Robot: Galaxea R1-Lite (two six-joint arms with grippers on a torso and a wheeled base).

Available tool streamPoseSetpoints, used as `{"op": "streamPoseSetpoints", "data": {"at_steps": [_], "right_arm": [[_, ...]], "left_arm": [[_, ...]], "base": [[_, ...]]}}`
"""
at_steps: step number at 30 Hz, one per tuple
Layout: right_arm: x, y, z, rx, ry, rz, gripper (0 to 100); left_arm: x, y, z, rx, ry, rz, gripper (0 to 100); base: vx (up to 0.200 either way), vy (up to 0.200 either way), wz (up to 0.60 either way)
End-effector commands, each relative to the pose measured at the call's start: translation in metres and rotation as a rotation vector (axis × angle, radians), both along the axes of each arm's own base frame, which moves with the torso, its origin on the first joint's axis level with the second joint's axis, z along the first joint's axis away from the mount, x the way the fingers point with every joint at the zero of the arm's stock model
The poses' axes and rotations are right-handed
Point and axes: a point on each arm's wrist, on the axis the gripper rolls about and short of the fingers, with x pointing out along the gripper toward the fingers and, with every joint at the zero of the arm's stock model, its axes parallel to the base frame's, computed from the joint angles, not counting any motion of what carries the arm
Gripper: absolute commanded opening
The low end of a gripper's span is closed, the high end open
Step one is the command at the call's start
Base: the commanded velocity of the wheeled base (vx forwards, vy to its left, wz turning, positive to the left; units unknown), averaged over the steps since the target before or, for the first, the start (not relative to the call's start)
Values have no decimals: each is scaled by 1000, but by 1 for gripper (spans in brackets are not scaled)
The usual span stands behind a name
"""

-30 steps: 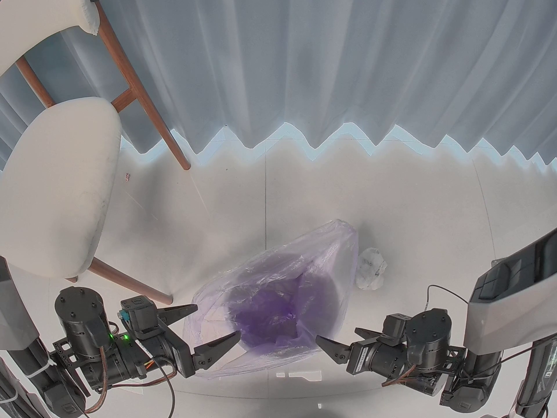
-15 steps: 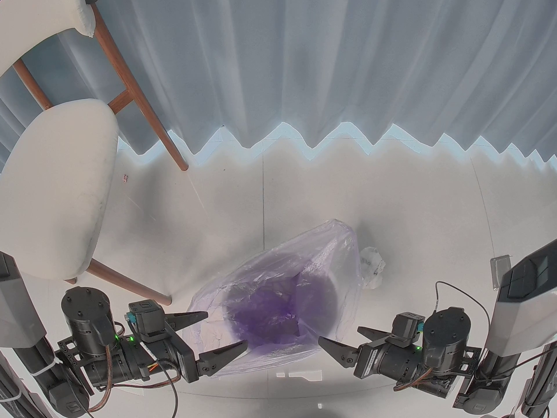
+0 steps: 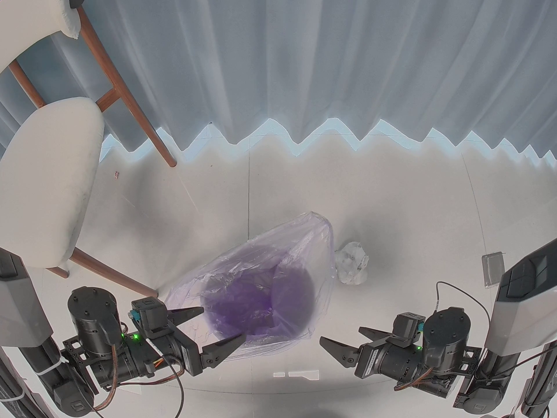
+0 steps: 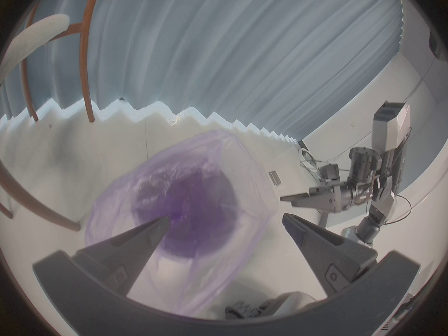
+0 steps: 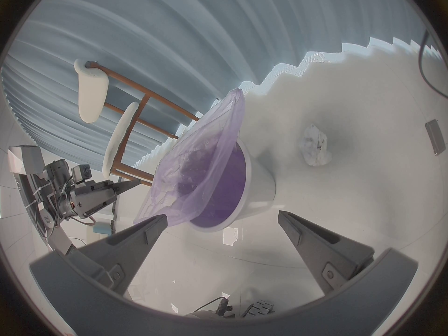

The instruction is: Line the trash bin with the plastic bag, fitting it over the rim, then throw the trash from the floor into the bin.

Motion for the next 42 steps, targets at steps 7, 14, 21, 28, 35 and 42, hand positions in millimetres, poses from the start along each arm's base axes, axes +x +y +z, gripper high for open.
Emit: {"op": "streamPoseSetpoints", "data": {"at_steps": [7,14,21,28,35,42], "right_arm": [[2,2,1,10,-15,1,100],[2,1,4,17,-27,-3,100],[3,0,5,19,-31,-8,100],[5,-4,15,41,-64,-24,100],[6,-9,26,65,-102,-38,100],[17,-15,29,77,-123,-81,100]], "left_arm": [[-9,8,-9,215,-71,9,100],[-10,4,-28,269,23,-50,100],[-5,-11,-58,312,83,-112,100],[7,-28,-55,309,0,-116,100],[11,-24,-65,456,-86,-173,0],[1,-20,-86,532,-57,-330,0]], "base": [[0,0,0],[0,0,0],[0,0,0],[0,0,0],[0,0,0],[0,0,0]]}}
